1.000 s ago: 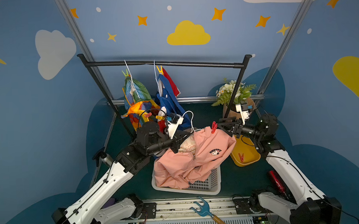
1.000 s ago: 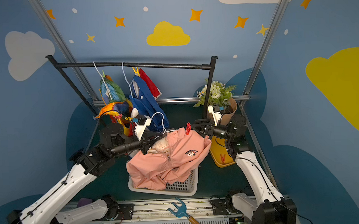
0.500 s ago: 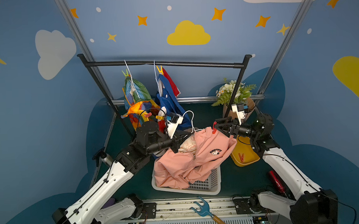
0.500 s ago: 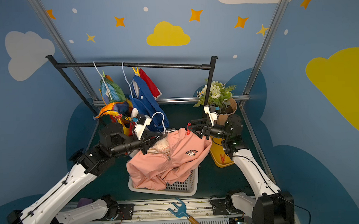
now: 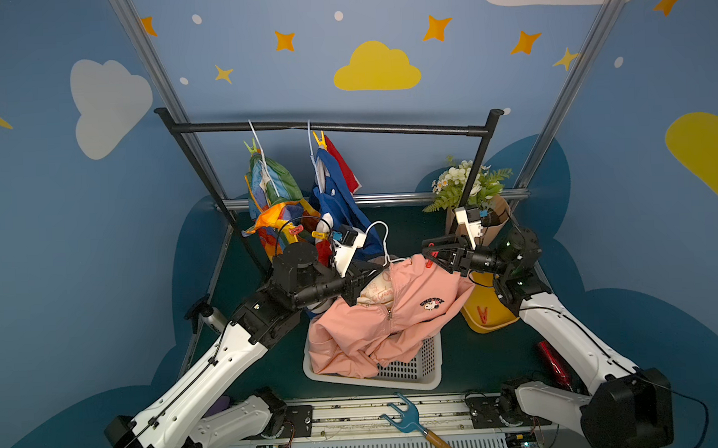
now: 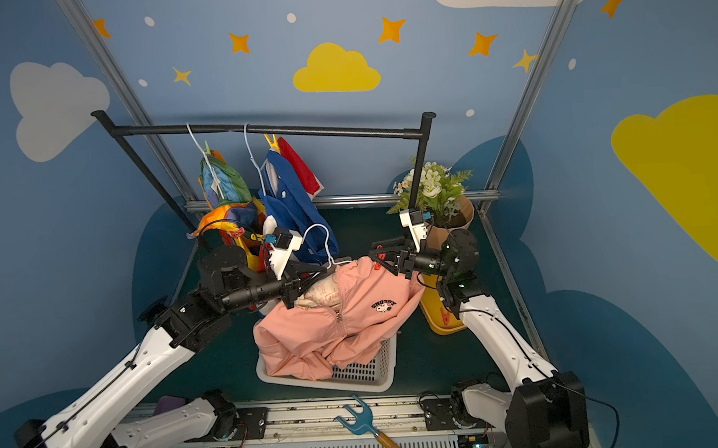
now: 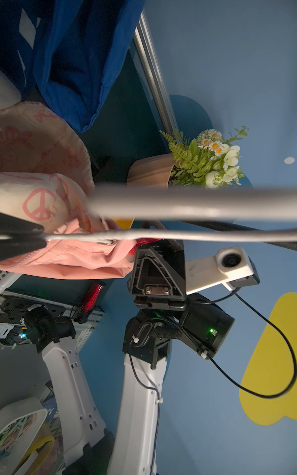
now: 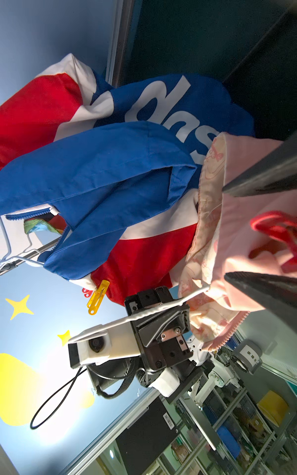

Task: Remove the clothespins securing jackets to the hanger
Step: Remove the clothespin from the hanger.

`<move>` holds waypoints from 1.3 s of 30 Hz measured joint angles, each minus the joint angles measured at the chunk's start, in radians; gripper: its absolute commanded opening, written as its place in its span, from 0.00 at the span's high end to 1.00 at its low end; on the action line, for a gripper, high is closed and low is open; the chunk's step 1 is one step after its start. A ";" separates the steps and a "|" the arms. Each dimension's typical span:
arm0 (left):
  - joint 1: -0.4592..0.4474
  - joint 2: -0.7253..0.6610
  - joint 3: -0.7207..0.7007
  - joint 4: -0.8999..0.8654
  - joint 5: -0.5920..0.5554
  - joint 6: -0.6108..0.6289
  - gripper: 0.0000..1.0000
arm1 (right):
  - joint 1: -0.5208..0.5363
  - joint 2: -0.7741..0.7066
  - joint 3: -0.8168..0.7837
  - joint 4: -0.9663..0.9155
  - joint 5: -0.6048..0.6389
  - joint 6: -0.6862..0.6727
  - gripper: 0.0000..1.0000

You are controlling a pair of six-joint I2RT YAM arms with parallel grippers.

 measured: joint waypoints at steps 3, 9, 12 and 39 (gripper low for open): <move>0.000 0.000 -0.001 0.002 0.002 -0.004 0.96 | 0.005 0.000 0.000 0.007 0.002 0.011 0.57; 0.000 0.000 -0.002 0.008 0.005 -0.007 0.96 | 0.005 -0.002 0.002 -0.008 0.015 0.005 0.65; 0.000 0.000 -0.004 0.009 0.005 -0.009 0.96 | 0.005 -0.008 0.010 -0.040 0.024 -0.009 0.66; 0.002 0.000 -0.009 0.021 0.008 -0.029 0.96 | -0.064 -0.039 0.036 -0.094 -0.034 0.035 0.54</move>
